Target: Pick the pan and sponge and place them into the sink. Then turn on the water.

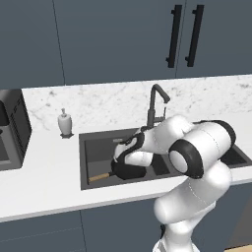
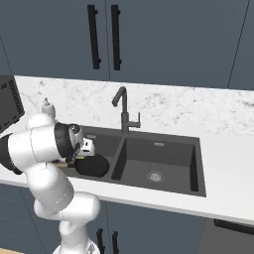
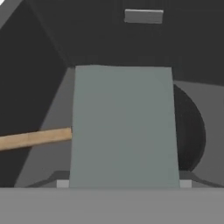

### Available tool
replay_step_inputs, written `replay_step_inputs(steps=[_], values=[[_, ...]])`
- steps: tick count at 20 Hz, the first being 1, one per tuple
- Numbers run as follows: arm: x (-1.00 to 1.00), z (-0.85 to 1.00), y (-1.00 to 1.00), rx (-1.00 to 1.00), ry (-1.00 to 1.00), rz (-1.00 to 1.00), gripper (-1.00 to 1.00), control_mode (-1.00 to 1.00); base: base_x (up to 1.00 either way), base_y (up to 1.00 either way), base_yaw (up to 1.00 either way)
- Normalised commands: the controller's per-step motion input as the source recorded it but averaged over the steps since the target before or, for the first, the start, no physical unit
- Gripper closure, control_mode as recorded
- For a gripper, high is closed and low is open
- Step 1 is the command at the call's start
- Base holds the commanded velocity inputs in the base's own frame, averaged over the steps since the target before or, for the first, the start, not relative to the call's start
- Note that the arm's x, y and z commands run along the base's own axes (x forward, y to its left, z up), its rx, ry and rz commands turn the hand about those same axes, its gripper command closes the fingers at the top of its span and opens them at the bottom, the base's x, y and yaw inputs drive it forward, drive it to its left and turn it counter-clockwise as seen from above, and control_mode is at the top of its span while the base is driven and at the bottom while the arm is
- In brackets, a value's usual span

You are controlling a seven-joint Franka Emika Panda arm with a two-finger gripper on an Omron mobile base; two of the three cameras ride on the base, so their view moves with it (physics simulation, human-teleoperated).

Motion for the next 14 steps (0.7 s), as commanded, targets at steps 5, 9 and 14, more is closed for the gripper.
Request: replay_step_inputs(steps=[5, 9, 14], values=[[0.23, -0.60, 0.00, 0.00, 0.07, 0.00, 1.00, -1.00, 0.00, 0.00, 0.00], [0.21, -0.50, 0.00, 0.00, 0.04, 0.00, 1.00, -1.00, 0.00, 0.00, 0.00], [0.12, -0.44, 0.00, 0.00, 0.00, 0.00, 1.00, -1.00, 0.00, 0.00, 0.00]])
